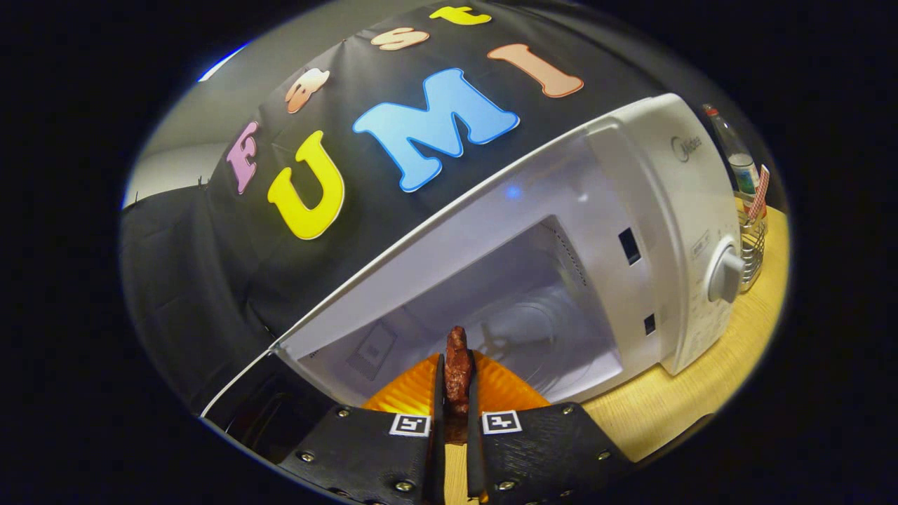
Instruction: Open the microwave, put the food inside, and close the microwave door.
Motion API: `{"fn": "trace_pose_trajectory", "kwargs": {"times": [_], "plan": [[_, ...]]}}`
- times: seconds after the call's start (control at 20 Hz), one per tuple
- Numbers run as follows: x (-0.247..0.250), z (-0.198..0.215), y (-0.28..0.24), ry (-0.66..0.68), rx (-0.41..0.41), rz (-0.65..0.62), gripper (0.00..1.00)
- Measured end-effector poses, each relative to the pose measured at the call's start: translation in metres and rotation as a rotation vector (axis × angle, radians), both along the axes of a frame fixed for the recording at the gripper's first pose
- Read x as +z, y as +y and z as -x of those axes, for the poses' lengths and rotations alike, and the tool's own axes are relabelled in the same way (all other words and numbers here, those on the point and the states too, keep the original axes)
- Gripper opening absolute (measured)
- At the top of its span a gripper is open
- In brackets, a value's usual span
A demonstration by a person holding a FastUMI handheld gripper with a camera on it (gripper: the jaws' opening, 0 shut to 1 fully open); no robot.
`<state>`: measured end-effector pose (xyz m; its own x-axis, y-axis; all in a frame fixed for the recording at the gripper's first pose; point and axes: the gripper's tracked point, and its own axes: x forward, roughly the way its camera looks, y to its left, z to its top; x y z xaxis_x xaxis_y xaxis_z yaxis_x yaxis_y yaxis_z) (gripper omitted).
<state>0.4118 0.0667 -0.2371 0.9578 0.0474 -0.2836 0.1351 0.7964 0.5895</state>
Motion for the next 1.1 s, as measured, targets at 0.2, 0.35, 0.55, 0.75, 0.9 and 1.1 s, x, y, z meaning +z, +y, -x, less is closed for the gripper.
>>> {"fn": "trace_pose_trajectory", "kwargs": {"times": [0.2, 0.35, 0.55, 0.75, 0.9, 1.1], "plan": [[-0.019, -0.026, 0.002, 0.020, -0.028, -0.040, 0.12], [-0.023, -0.041, -0.007, 0.016, -0.087, -0.016, 0.12], [-0.030, -0.053, -0.019, 0.005, -0.166, 0.063, 0.22], [-0.037, -0.055, -0.022, -0.018, -0.181, 0.104, 0.49], [-0.040, -0.058, -0.023, -0.011, -0.189, 0.101, 0.76], [-0.034, -0.058, -0.016, -0.035, -0.198, 0.118, 0.77]]}}
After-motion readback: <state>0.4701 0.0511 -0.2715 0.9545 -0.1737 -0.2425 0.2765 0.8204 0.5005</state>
